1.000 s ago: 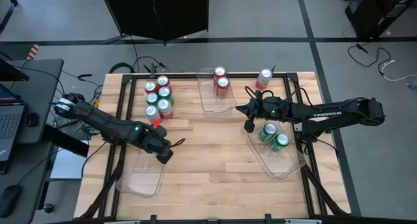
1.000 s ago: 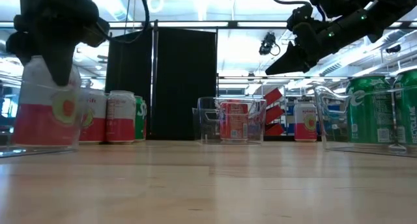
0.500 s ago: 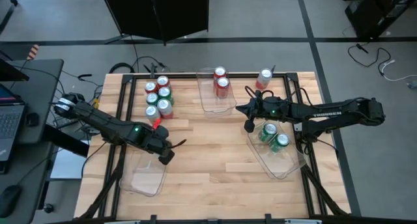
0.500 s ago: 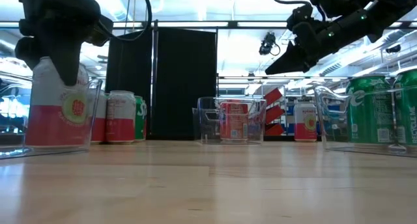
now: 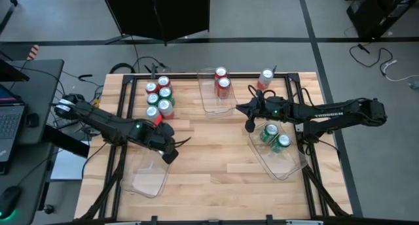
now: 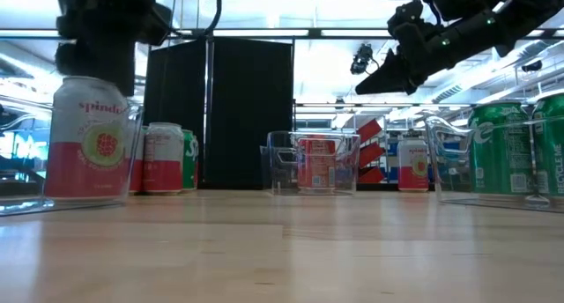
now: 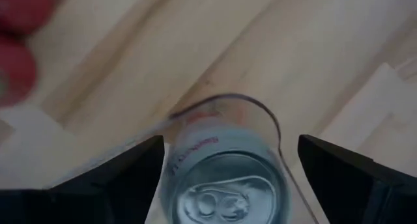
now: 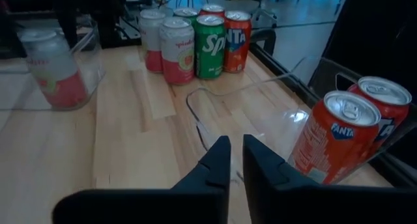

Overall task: Sort soda cans
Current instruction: Put the top left pink soda can into the bottom left transparent bin, then put the white soda can into the bottom left transparent bin

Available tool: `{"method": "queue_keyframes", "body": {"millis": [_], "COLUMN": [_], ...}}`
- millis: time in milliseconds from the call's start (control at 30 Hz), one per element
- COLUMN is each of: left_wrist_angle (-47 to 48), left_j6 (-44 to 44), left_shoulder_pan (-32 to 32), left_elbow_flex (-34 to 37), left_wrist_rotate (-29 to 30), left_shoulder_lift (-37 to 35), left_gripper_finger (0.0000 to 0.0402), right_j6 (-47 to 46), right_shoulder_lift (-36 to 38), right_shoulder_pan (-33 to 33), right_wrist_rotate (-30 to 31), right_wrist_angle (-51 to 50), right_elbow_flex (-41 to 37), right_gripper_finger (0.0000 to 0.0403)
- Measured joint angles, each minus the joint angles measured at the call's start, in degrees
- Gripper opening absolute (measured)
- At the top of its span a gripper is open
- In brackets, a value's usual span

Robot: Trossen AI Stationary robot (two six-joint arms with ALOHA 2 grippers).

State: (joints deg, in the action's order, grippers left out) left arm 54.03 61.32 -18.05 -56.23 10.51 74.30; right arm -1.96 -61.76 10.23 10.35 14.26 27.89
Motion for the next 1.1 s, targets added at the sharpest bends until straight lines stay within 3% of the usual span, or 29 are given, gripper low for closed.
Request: {"method": "queue_keyframes", "body": {"millis": [167,333,467,600,700,900,1100], "left_wrist_angle": [5.84,9.57,6.43,-0.31,-6.83,-19.47,-23.87], "left_j6": [-3.11,-7.68,-13.42,-20.98,-26.52,-35.71,-42.4], "left_shoulder_pan": [1.02,1.25,1.12,1.28,2.41,6.0,9.55], "left_elbow_flex": [-3.5,-5.56,-5.59,-4.15,-2.18,0.58,0.68], "left_wrist_rotate": [2.41,7.96,13.02,14.27,10.2,-3.86,-8.84], "left_shoulder_lift": [0.0,-0.07,-0.07,-0.17,-0.37,-0.37,-0.37], "left_gripper_finger": [0.0362,0.0354,0.0327,0.0276,0.0222,0.0119,0.008], "right_j6": [0.46,0.89,0.14,-1.64,-3.16,-4.35,-4.7], "right_shoulder_lift": [-0.02,0.02,0.04,0.04,0.04,0.04,-0.56], "right_shoulder_pan": [0.07,1.48,5.79,13.0,18.91,29.45,35.52], "right_wrist_rotate": [2.59,11.24,17.43,18.3,17.96,13.01,6.63], "right_wrist_angle": [1.4,-2.02,-10.25,-14.43,-16.19,-16.74,-17.4], "right_elbow_flex": [0.03,2.41,5.32,6.49,6.53,6.53,6.53], "right_gripper_finger": [0.0067,0.0121,0.0173,0.0228,0.0266,0.032,0.0336]}}
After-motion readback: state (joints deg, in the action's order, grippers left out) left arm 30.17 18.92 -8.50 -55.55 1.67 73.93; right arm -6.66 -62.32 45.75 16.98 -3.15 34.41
